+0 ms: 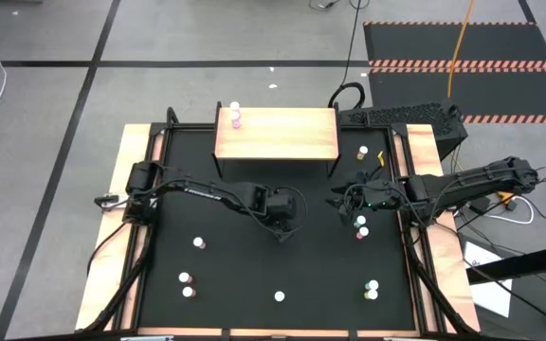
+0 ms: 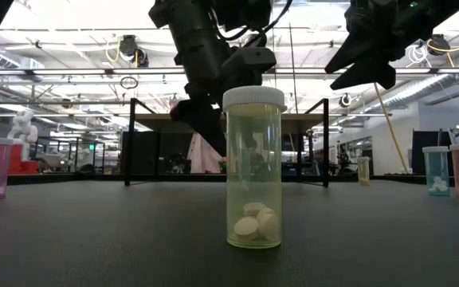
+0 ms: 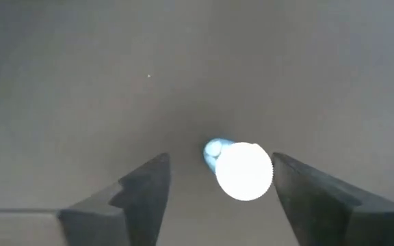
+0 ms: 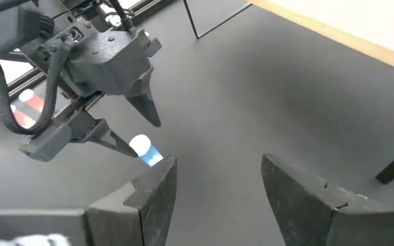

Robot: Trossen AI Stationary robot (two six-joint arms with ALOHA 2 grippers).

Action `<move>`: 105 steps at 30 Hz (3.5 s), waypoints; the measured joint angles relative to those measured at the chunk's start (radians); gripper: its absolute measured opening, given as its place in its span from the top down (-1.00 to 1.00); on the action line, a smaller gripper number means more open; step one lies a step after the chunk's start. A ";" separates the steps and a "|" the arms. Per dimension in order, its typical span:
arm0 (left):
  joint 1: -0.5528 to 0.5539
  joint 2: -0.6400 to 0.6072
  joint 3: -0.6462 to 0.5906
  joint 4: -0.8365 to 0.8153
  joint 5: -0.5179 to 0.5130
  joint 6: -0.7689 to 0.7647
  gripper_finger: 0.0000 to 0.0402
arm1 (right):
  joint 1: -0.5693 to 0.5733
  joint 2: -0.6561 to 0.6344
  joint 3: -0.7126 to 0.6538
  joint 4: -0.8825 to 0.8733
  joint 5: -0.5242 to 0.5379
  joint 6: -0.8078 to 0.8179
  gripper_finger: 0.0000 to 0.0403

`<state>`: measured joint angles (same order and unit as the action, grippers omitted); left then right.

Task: Pick and place medicine bottles onto shelf by color
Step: Put the top left blue pill bottle on the shelf

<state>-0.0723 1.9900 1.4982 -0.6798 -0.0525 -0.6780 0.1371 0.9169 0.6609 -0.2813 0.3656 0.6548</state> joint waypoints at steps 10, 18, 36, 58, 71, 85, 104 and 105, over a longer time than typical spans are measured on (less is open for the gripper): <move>0.000 0.000 0.000 0.003 0.000 0.040 0.35 | 0.000 0.000 0.000 0.000 0.000 0.014 -0.03; 0.009 -0.009 0.000 -0.007 0.011 0.010 0.38 | 0.000 0.000 0.000 0.000 0.000 0.015 -0.03; 0.149 -0.179 0.263 -0.402 0.076 0.156 0.36 | -0.013 0.001 0.000 0.023 0.031 -0.079 -0.03; 0.663 -0.153 0.573 -0.343 -0.055 0.374 0.36 | -0.099 0.001 0.000 0.027 0.019 -0.245 -0.03; 0.703 -0.057 0.572 -0.395 -0.045 0.544 0.36 | -0.178 0.001 0.000 0.021 -0.023 -0.195 -0.03; 0.704 -0.043 0.572 -0.444 -0.054 0.749 0.36 | -0.202 0.002 0.000 0.028 0.031 -0.050 -0.03; 0.704 0.003 0.571 -0.449 -0.083 0.801 0.36 | -0.201 0.003 0.000 0.029 0.027 0.003 -0.03; 0.704 0.003 0.571 -0.449 -0.083 0.801 0.36 | -0.201 0.003 0.000 0.029 0.027 0.004 -0.03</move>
<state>0.6319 1.9926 2.0697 -1.1286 -0.1356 0.1230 -0.0639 0.9195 0.6609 -0.2520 0.3931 0.6586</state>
